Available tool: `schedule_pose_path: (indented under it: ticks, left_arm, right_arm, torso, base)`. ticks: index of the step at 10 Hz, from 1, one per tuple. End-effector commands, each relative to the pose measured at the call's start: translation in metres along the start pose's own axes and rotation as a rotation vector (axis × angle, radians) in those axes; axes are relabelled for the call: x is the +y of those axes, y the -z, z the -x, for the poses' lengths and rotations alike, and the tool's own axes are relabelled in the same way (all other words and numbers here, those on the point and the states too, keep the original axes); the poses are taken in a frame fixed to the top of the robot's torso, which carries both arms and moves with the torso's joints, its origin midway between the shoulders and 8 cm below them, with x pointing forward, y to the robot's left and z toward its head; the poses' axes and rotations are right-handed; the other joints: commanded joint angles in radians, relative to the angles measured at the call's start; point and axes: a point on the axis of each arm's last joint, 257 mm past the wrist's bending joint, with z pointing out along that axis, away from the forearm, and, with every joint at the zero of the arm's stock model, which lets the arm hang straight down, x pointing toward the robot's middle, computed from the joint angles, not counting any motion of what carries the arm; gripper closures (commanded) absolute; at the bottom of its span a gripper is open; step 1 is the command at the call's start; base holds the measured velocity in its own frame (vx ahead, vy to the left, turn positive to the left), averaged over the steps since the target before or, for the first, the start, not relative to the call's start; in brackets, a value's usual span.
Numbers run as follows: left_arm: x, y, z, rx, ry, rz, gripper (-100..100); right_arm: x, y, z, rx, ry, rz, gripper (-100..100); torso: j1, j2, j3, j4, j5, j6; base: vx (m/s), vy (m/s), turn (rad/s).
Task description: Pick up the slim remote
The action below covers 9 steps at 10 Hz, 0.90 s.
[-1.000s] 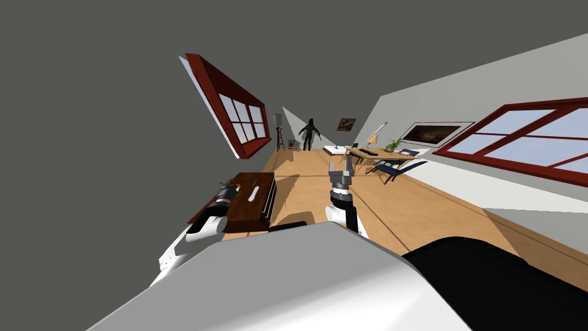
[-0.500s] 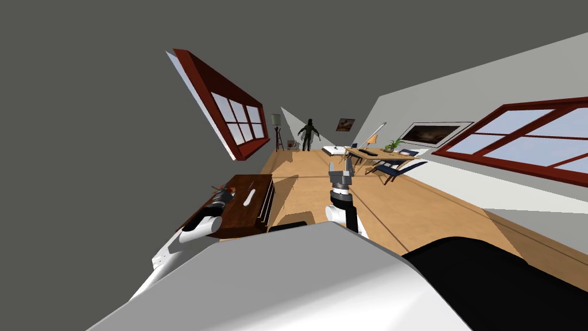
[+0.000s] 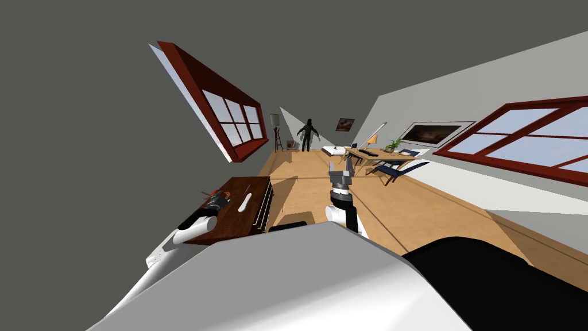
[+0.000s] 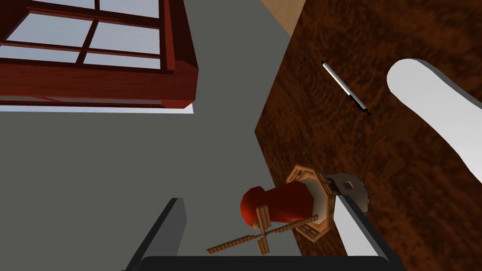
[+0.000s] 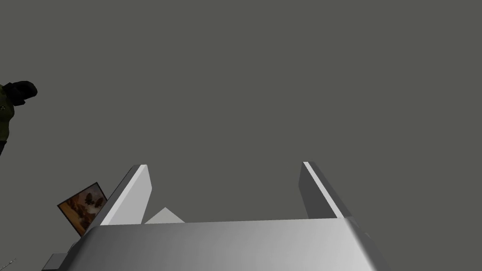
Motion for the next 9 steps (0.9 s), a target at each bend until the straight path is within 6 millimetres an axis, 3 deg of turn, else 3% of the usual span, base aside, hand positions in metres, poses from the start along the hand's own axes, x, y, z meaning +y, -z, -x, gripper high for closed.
schedule_pose_path:
  ticks: [1,3,6,9]
  left_arm:
    - [0.019,0.001,0.031,-0.063,0.046,0.064,-100]
    - [0.029,0.002,0.036,-0.075,0.048,0.09,-100]
    - [0.055,0.004,0.078,-0.168,0.14,0.191,-100]
    - [0.086,0.013,0.107,-0.237,0.198,0.275,-100]
  right_arm:
    - [0.0,0.0,0.0,0.0,0.0,0.0,0]
    - [0.0,0.0,0.0,0.0,0.0,0.0,0]
    - [0.0,0.0,0.0,0.0,0.0,0.0,0]
    - [0.0,0.0,0.0,0.0,0.0,0.0,0]
  torso:
    - [0.0,0.0,0.0,0.0,0.0,0.0]
    - [-0.001,0.0,0.0,0.0,0.0,0.0]
    - [0.001,0.001,0.001,0.0,0.0,0.0]
    - [0.002,-0.002,-0.001,0.0,0.0,0.0]
  base:
    - [0.148,-0.041,-0.025]
    - [0.082,-0.024,0.001]
    - [0.115,-0.012,-0.021]
    - [0.134,-0.003,-0.012]
